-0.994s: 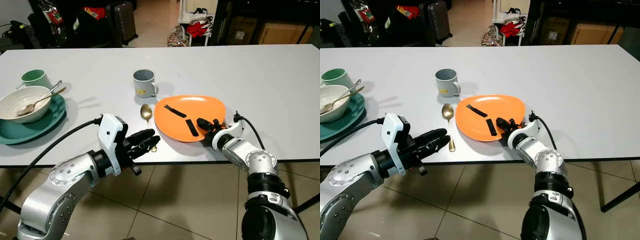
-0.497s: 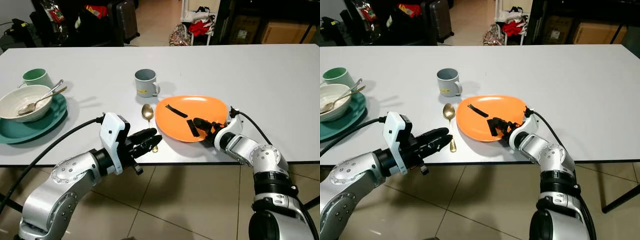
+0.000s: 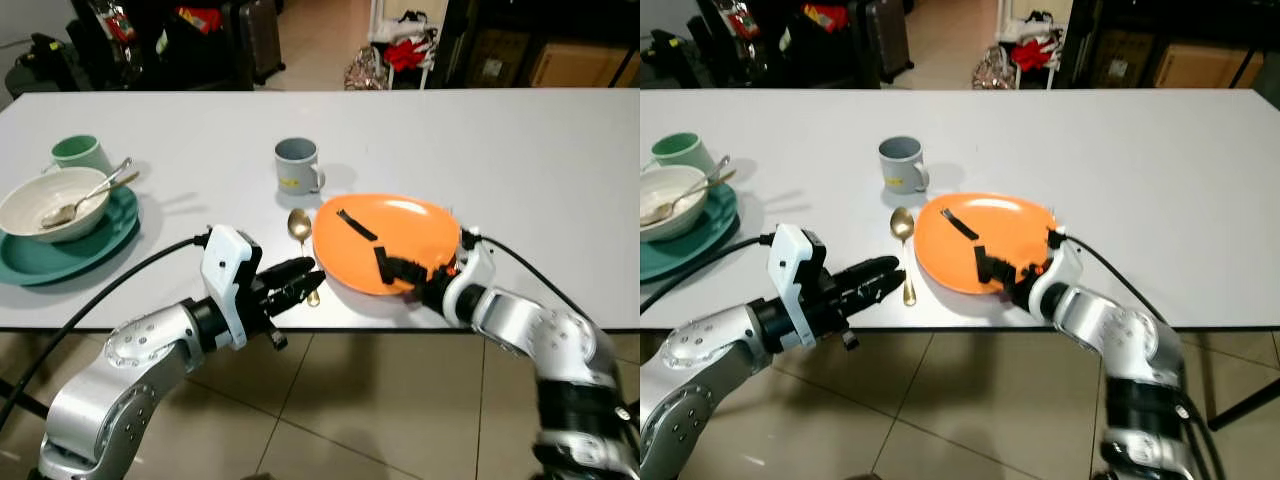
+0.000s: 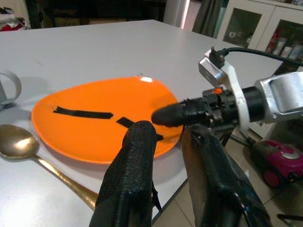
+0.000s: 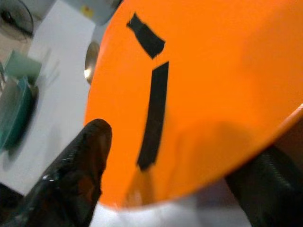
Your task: Setting the table
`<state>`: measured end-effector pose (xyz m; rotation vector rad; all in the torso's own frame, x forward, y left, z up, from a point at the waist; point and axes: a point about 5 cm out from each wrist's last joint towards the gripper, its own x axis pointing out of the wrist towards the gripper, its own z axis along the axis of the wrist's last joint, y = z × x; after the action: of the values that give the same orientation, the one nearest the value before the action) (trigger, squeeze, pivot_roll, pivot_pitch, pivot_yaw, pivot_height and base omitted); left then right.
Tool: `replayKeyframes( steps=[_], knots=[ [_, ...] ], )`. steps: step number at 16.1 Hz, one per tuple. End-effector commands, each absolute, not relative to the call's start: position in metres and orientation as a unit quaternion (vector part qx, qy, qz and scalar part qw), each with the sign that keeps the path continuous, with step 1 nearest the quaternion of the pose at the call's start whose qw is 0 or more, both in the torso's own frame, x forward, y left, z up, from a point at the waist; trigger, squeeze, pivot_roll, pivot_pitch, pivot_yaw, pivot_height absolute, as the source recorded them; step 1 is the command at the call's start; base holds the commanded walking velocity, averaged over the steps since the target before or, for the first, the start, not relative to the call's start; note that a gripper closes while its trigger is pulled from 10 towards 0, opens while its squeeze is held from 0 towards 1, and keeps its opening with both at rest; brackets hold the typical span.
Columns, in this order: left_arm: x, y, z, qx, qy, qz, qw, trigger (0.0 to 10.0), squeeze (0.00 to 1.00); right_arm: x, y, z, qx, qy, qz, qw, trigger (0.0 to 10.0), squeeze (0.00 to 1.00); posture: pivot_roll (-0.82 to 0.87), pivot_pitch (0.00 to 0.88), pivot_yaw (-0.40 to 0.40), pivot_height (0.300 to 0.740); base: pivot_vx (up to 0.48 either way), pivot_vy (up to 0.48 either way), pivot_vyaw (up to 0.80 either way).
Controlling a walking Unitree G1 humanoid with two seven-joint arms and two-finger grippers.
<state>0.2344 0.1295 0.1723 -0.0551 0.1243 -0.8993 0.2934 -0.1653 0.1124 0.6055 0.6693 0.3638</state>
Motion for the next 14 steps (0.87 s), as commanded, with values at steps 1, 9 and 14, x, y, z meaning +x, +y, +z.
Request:
replayKeyframes(
  steps=[1,9,14],
  knots=[
    [0.234,0.130,0.172,-0.024,0.061,-0.434,0.898,10.0,0.00,0.283,-0.169,0.111,0.272,0.341,0.178,0.882,10.0,1.00,-0.04,0.035,0.059,0.740,0.000,0.000,0.00],
    [0.235,0.136,0.168,0.007,0.072,-0.428,0.901,10.0,0.00,0.241,-0.185,0.157,0.182,0.302,0.279,0.893,10.0,1.00,-0.05,0.015,0.054,0.740,0.000,0.000,0.00],
    [0.237,0.159,0.156,0.048,0.110,-0.381,0.917,10.0,0.00,0.287,-0.171,0.181,-0.009,0.185,0.251,0.950,10.0,0.00,-0.03,0.013,0.060,0.740,0.000,0.000,0.00]
  ],
)
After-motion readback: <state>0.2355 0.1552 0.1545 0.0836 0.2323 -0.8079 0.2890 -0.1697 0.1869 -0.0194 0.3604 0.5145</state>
